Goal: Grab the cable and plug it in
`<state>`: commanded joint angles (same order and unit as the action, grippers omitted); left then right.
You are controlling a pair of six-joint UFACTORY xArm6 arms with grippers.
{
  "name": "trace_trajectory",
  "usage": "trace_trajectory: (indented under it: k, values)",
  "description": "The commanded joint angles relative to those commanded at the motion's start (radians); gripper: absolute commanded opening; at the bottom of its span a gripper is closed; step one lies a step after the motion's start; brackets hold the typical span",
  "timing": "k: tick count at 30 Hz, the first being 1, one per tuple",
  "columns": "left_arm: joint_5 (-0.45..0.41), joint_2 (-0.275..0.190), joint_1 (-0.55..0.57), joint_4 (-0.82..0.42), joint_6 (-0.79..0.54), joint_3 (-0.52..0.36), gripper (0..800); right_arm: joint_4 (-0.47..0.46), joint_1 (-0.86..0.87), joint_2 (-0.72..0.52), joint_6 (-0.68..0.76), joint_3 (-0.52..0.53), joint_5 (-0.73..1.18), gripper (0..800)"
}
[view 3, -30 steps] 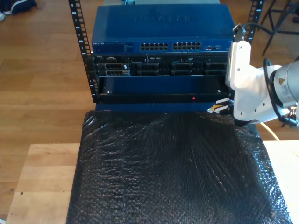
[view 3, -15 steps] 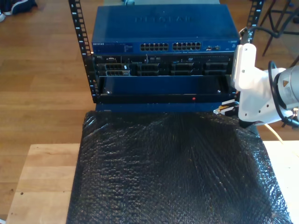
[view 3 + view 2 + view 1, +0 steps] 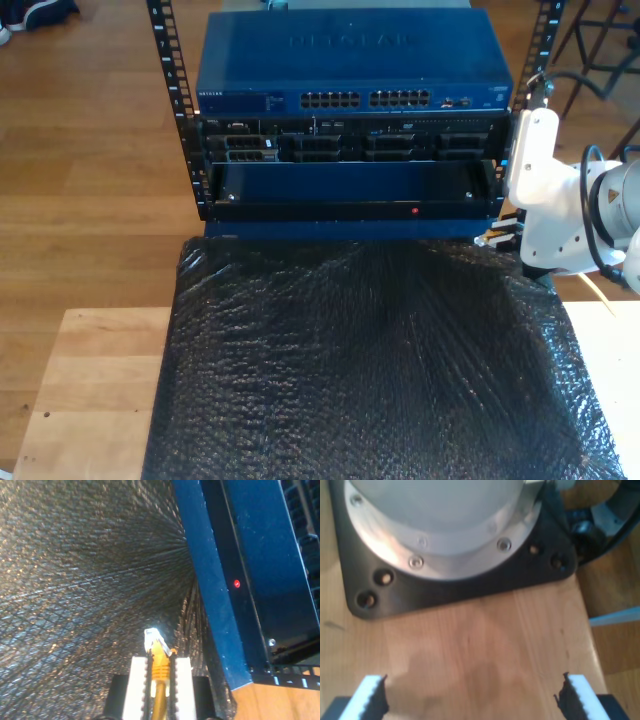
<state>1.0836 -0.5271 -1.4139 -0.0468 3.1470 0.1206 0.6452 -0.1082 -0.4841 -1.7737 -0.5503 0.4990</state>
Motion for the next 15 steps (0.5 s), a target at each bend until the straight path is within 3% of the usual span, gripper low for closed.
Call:
trace_trajectory:
  k: [5, 15]
  values:
    - [0.008, 0.064, -0.002, -0.002, 0.0, 0.005, 800, 0.002, -0.003, -0.002, -0.002, -0.009, -0.037, 0]
    - [0.006, 0.063, -0.002, -0.002, -0.002, 0.006, 800, -0.032, -0.025, 0.023, -0.002, -0.058, -0.184, 0]
